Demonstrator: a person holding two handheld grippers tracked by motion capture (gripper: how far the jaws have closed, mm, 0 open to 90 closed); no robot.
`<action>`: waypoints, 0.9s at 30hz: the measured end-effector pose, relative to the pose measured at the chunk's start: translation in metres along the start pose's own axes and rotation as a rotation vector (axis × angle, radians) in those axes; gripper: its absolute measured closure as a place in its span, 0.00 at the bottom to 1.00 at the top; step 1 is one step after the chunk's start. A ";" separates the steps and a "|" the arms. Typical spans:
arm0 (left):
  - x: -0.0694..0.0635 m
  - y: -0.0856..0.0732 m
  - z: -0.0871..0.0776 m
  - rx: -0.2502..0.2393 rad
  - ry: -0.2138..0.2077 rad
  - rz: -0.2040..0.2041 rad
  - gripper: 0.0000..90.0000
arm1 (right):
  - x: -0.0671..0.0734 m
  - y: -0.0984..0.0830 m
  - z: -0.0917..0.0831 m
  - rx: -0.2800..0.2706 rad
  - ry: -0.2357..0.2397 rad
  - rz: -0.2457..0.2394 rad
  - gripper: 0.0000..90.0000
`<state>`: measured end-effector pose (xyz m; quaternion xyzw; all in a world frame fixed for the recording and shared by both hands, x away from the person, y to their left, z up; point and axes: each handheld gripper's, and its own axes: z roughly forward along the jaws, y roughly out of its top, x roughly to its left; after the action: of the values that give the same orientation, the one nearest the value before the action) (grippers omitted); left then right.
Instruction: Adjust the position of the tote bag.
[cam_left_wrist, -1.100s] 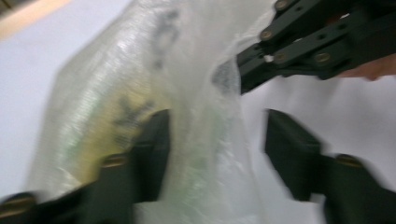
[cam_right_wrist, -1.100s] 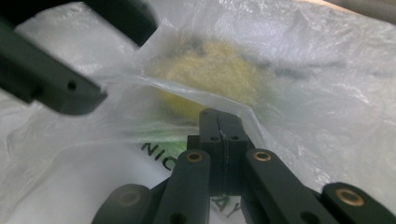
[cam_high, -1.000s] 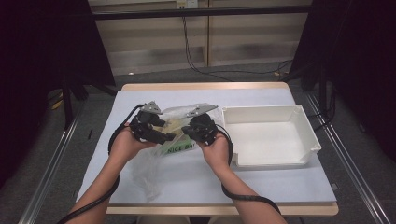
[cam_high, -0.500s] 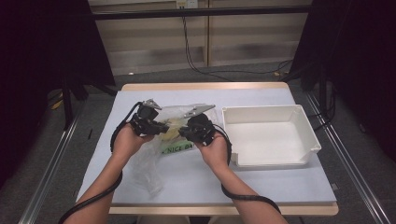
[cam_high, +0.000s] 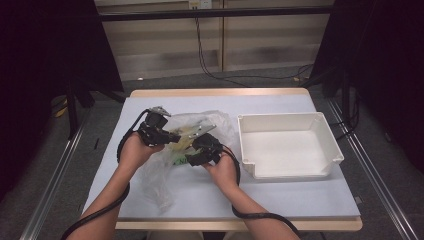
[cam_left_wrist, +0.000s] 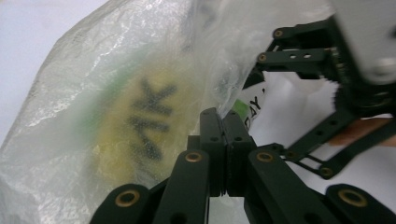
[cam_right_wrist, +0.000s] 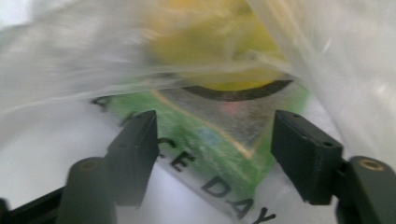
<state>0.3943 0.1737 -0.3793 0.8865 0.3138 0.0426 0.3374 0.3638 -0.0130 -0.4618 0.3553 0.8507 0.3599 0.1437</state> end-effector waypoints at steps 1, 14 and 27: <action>0.000 0.000 0.000 0.002 0.000 0.002 0.99 | -0.001 -0.001 0.003 0.007 -0.020 0.011 0.32; 0.000 0.000 -0.003 -0.010 -0.022 -0.016 0.99 | -0.009 -0.013 0.009 0.093 0.001 0.020 0.72; 0.001 0.008 -0.013 -0.028 -0.003 -0.003 0.99 | 0.000 -0.028 -0.017 0.164 0.108 -0.052 1.00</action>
<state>0.3960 0.1769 -0.3646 0.8814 0.3139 0.0449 0.3502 0.3414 -0.0357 -0.4699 0.3238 0.8926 0.3040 0.0774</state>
